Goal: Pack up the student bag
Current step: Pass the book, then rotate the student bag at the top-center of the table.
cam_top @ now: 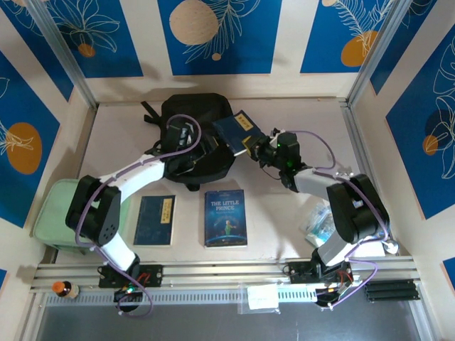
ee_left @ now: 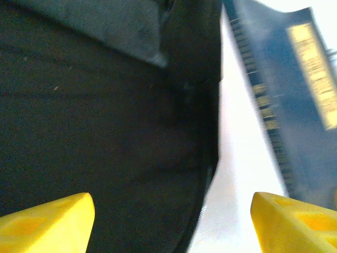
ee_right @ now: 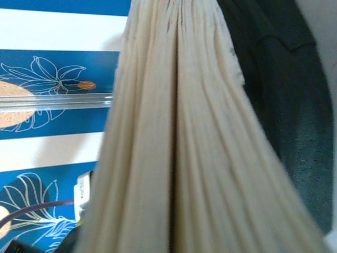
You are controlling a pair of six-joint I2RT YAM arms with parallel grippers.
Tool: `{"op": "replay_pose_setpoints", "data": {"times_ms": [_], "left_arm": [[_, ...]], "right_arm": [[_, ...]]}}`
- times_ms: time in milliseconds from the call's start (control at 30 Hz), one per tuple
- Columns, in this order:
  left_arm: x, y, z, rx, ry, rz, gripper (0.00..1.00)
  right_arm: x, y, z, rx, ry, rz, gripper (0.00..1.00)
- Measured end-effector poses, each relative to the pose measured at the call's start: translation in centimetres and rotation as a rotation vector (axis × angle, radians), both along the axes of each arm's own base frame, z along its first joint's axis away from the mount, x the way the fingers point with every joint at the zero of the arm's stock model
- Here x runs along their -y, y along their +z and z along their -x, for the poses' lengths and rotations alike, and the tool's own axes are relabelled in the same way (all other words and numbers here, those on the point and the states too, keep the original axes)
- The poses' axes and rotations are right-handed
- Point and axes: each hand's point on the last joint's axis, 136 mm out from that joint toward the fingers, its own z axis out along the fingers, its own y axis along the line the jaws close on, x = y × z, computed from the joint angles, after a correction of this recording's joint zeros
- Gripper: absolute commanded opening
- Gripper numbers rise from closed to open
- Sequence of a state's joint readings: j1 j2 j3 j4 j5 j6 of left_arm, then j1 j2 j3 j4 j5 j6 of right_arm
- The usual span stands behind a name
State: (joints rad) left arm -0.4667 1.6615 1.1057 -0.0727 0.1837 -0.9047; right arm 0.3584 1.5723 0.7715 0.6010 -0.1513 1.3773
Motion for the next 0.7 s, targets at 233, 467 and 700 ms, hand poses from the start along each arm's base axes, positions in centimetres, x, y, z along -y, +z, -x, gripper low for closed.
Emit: {"op": "replay_pose_setpoints", "data": {"times_ms": [233, 467, 700], "left_arm": [[3.2, -4.0, 1.8, -0.095, -0.204, -0.091, 0.77], [8.6, -4.5, 1.8, -0.108, -0.340, -0.032, 0.74], [13.8, -5.3, 1.1, -0.127, -0.420, 0.068, 0.72]], "right_arm": [[3.8, 1.9, 1.5, 0.070, -0.031, 0.191, 0.04], [7.0, 2.0, 2.5, 0.068, -0.076, 0.309, 0.04], [9.5, 1.3, 3.5, 0.047, -0.129, 0.365, 0.04]]}}
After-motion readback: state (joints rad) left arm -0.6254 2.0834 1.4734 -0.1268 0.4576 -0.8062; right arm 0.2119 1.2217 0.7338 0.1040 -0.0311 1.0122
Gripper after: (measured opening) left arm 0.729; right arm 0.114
